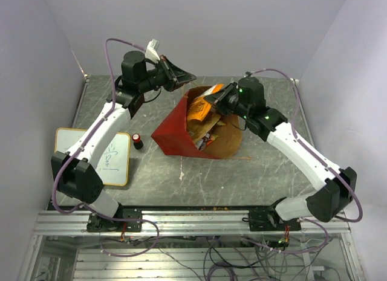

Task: Take the snacks out of the paper bag
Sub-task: Take out the snack from the paper bag.

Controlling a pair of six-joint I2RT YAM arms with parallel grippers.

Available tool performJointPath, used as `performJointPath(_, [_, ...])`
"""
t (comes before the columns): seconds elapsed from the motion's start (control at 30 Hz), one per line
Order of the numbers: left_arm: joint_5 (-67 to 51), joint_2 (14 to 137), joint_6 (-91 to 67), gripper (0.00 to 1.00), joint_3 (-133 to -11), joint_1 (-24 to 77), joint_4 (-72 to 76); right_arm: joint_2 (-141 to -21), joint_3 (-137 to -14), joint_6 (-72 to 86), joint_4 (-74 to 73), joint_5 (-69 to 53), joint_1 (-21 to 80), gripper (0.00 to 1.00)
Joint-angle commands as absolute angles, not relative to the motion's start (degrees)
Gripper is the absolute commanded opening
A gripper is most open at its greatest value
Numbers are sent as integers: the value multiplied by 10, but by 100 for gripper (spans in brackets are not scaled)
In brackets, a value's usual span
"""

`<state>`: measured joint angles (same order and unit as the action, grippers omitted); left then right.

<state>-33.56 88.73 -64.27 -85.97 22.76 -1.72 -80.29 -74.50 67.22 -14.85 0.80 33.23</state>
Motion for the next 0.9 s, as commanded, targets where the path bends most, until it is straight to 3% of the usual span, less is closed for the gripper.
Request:
performJointPath(0.0, [-337, 862, -637, 7, -867, 219, 0, -764, -773, 676, -187, 35, 332, 0])
performJointPath(0.37, [-359, 872, -621, 7, -897, 185, -24, -696, -885, 579, -295, 60, 332, 0])
performJointPath(0.63, [-372, 869, -622, 7, -889, 171, -21, -648, -1001, 481, -411, 212, 332, 0])
performJointPath(0.87, [-380, 873, -625, 7, -883, 166, -14, -629, -1002, 447, -428, 280, 332, 0])
